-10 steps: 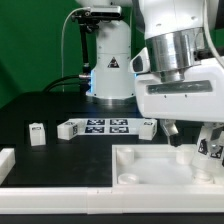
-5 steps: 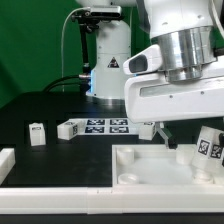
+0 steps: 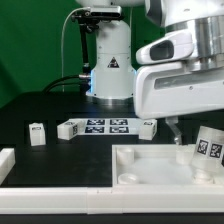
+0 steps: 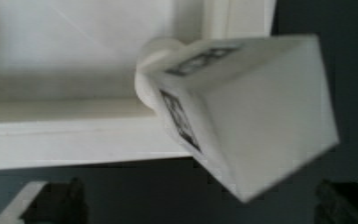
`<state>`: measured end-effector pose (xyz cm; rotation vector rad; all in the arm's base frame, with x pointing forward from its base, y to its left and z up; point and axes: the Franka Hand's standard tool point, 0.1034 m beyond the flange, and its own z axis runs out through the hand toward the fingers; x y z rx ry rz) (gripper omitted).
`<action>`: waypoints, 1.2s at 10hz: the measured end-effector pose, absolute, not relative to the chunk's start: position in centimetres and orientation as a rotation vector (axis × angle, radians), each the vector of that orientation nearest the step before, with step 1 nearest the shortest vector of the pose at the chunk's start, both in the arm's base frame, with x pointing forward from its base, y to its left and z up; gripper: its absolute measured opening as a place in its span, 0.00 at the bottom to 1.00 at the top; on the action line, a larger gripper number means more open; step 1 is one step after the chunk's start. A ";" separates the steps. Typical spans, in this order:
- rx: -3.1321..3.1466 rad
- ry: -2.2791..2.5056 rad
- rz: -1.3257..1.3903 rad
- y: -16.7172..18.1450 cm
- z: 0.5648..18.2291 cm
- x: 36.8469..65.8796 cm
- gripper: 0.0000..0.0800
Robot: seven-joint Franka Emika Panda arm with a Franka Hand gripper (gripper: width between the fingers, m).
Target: Assemble one leg
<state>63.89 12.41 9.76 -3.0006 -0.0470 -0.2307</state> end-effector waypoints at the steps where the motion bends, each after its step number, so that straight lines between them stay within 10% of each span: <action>1: -2.996 -0.019 -0.236 13.2 10.1 64.1 0.81; 9: -3.004 -0.034 -0.301 12.9 7.3 61.5 0.81; 11: -3.004 -0.035 -0.304 12.9 7.4 61.6 0.48; 12: -3.006 -0.032 -0.305 12.7 7.4 61.6 0.48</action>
Offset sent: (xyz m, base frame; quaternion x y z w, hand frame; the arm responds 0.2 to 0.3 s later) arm -0.0285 -0.0016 -0.0204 0.0017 0.0263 0.0069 0.9996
